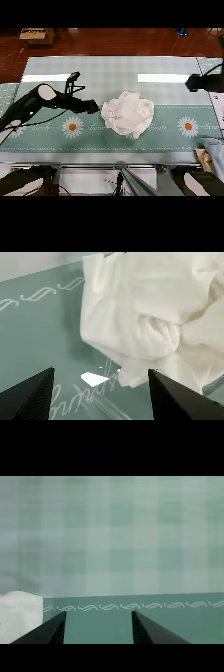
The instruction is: Fold the shirts.
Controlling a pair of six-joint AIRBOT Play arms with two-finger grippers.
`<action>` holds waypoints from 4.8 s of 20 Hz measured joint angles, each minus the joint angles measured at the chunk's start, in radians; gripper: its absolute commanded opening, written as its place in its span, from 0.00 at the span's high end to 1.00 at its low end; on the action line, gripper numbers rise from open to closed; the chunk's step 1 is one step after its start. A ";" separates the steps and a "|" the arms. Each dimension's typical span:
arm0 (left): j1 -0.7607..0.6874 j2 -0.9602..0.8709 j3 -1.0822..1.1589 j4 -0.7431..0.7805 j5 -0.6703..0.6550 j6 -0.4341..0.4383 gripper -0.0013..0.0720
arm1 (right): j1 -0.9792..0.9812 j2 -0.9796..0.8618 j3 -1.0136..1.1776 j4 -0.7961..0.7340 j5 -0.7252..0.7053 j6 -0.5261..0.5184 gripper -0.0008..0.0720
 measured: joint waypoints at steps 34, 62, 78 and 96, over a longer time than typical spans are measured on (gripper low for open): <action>0.100 -0.317 0.018 -0.427 -0.212 0.290 0.96 | -0.107 -0.304 -0.452 0.819 -0.093 -0.382 0.22; 0.394 0.368 0.776 -0.417 -0.319 0.225 0.96 | -0.276 0.256 0.280 0.723 0.019 -0.308 0.96; 0.462 0.572 0.887 -0.023 -0.558 0.019 0.96 | -0.270 0.230 0.669 0.283 0.637 -0.117 0.96; 0.357 0.024 0.175 0.040 -0.153 0.096 0.62 | 0.072 -0.394 0.319 0.203 0.192 -0.128 0.96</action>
